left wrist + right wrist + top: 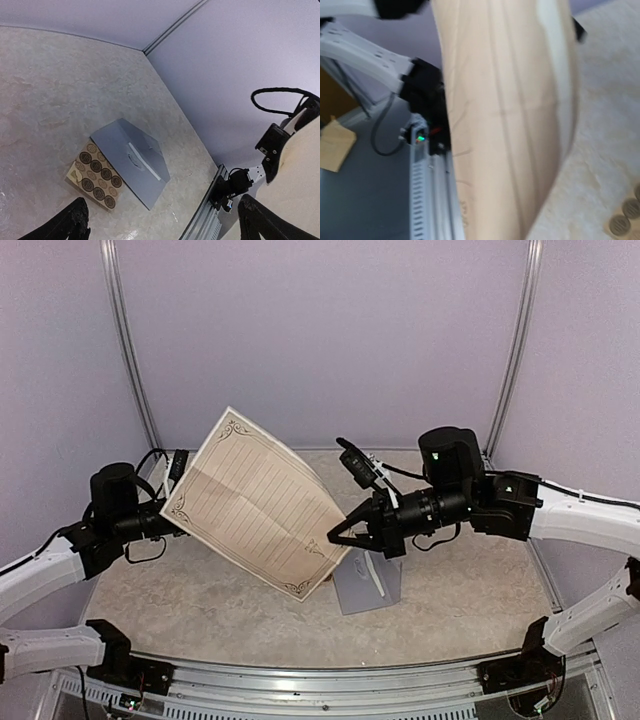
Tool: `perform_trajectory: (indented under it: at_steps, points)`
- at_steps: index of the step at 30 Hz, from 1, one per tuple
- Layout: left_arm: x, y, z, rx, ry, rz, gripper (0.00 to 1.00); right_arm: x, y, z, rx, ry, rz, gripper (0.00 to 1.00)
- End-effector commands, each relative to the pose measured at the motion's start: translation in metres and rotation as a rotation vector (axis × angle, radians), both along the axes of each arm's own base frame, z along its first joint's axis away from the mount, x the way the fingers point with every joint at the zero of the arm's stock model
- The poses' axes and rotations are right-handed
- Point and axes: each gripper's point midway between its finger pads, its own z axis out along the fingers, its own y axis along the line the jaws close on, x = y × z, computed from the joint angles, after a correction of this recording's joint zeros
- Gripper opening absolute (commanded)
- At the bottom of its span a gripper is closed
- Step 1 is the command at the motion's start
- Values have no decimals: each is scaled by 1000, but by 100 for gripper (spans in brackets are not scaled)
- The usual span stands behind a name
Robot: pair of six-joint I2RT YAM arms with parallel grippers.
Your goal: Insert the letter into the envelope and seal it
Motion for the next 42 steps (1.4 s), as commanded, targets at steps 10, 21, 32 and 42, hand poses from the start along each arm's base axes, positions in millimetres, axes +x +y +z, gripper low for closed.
perform_trajectory:
  at_steps: [10, 21, 32, 42]
  points:
    - [-74, -49, 70, -190, -194, -301, 99, 25, 9, -25, -95, 43, -111, 0]
    - [-76, -60, 58, -168, -180, -332, 98, 8, 10, -21, -67, 55, -16, 0]
    - [-85, -73, 56, -162, -188, -401, 66, 1, 9, -29, -91, 74, 22, 0]
    - [-89, -76, 51, -153, -185, -426, 3, 21, 3, -30, -119, 42, -99, 15]
